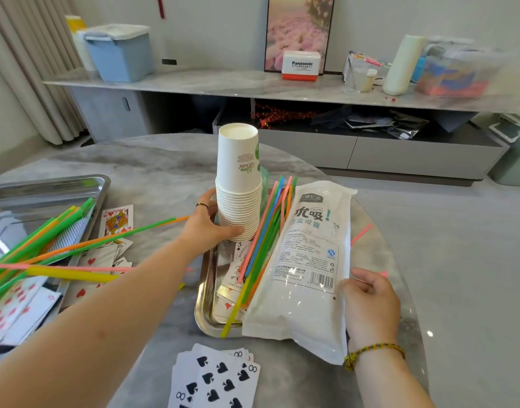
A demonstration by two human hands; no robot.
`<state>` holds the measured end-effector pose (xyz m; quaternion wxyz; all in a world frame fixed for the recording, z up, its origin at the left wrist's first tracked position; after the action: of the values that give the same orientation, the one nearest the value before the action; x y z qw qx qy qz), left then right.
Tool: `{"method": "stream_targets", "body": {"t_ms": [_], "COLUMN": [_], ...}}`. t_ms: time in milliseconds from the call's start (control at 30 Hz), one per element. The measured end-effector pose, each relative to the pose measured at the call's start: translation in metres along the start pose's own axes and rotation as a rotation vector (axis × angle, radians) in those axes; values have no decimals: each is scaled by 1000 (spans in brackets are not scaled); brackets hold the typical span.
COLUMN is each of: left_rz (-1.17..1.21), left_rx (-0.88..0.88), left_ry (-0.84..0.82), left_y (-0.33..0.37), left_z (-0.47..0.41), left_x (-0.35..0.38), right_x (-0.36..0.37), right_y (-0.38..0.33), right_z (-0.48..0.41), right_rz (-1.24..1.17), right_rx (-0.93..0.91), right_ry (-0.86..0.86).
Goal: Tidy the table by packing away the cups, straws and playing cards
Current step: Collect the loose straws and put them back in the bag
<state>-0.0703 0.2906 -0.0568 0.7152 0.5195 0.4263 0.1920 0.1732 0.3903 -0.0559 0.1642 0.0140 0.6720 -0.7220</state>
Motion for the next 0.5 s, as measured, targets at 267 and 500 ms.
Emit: {"method": "stream_targets", "body": {"t_ms": [267, 500], "left_rz": [-48, 275], "left_rx": [-36, 91], "left_ry": [137, 222], "left_y": [1, 26], "left_z": [22, 89], "left_x": [-11, -7], "right_x": [-7, -13], "right_y": [-7, -29], "right_z": [-4, 2], "right_rz": [-91, -266], "right_rx": [36, 2], "right_ry": [1, -61]}}
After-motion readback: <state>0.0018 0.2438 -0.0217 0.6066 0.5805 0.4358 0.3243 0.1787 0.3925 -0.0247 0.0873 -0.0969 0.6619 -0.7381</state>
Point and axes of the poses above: each hand's wrist, its own z-axis away from the middle knuckle, its own x-axis out of the palm, y = z × x, the point moved 3 cm from there along -z, towards the middle knuckle, and after that the axes turned 6 degrees about -x, right-handed, at the moved point
